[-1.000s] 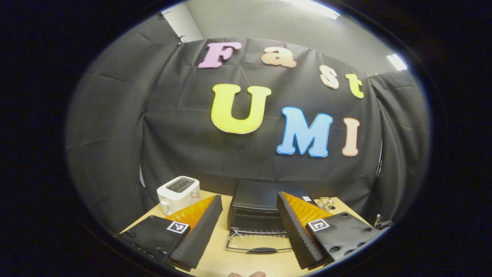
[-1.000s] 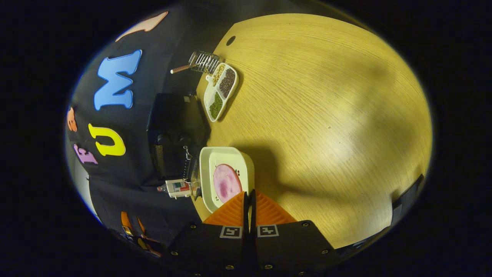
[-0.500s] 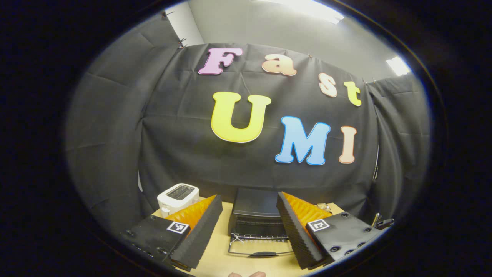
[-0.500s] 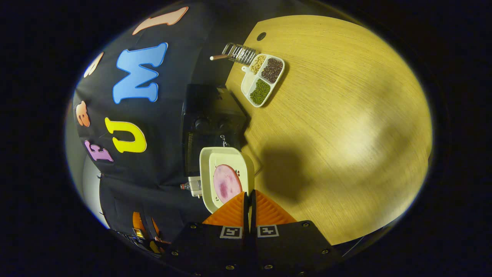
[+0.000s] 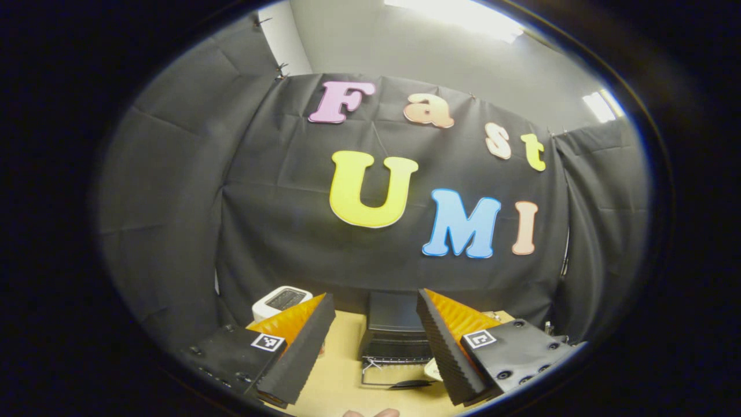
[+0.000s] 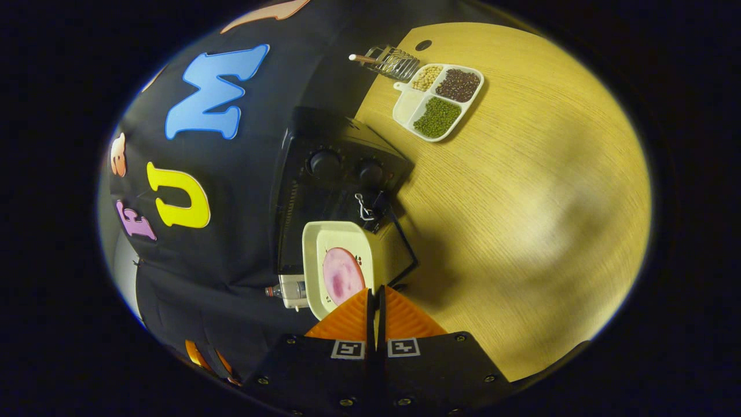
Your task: Open the electric oven with the left hand, put the food in, and close the electric oven.
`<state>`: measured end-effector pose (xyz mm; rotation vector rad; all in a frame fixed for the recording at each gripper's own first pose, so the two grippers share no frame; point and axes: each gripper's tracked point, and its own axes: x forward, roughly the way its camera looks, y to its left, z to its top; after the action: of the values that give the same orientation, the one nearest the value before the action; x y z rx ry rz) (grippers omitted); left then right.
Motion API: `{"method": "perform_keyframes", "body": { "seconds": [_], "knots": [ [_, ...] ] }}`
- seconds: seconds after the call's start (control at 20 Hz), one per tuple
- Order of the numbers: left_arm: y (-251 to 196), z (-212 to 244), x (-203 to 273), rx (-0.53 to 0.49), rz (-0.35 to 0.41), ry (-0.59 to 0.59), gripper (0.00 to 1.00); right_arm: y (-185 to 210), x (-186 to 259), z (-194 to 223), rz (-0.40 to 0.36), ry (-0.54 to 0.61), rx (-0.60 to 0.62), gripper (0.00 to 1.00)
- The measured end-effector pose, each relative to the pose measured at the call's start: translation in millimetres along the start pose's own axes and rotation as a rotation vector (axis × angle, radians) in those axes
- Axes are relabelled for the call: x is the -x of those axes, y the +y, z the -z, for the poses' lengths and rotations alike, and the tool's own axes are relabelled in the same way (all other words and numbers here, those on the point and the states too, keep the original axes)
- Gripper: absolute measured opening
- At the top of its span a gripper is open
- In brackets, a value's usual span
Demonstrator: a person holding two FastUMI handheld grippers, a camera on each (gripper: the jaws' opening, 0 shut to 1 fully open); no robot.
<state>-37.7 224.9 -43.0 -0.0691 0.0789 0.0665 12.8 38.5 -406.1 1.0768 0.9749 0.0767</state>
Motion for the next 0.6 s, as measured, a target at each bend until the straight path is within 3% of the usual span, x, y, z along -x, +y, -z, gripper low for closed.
{"method": "perform_keyframes", "body": {
  "seconds": [0.6],
  "knots": [
    [48.0,-1.4,25.6,-0.023,-0.078,-0.003,1.0,39.8,-93.7,-19.2,-0.023,-0.201,-0.29,0.0]
  ]
}}
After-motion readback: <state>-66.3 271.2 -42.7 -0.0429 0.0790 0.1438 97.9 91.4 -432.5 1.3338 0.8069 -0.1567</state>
